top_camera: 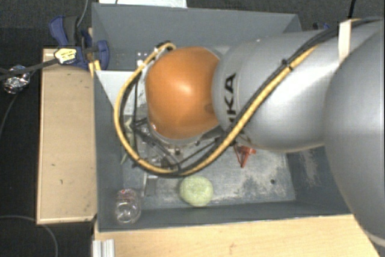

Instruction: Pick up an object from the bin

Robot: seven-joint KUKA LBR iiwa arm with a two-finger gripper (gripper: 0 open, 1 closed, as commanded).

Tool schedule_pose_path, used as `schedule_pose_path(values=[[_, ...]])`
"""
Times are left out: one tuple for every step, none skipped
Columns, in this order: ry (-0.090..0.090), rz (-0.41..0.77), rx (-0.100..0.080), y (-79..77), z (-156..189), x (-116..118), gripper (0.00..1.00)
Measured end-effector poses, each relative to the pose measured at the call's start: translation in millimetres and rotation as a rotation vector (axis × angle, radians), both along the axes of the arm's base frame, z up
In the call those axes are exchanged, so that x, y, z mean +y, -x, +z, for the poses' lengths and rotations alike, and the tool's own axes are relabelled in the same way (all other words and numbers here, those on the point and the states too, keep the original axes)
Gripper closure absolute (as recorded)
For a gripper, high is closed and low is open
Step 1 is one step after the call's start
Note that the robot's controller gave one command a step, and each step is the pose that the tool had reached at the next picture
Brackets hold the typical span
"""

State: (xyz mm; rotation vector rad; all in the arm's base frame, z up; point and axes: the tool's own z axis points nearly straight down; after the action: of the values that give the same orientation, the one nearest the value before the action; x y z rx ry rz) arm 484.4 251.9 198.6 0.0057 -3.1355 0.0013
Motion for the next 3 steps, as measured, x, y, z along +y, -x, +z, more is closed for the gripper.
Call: schedule_pose_path(values=[[-0.002, -0.005, -0.008, -2.3, 4.5, -1.4, 0.00], [-0.004, -0.067, -0.009, -27.3, -55.9, -30.3, 0.00], [0.000, -0.013, -0.003, -24.9, -89.4, -55.1, 0.00]])
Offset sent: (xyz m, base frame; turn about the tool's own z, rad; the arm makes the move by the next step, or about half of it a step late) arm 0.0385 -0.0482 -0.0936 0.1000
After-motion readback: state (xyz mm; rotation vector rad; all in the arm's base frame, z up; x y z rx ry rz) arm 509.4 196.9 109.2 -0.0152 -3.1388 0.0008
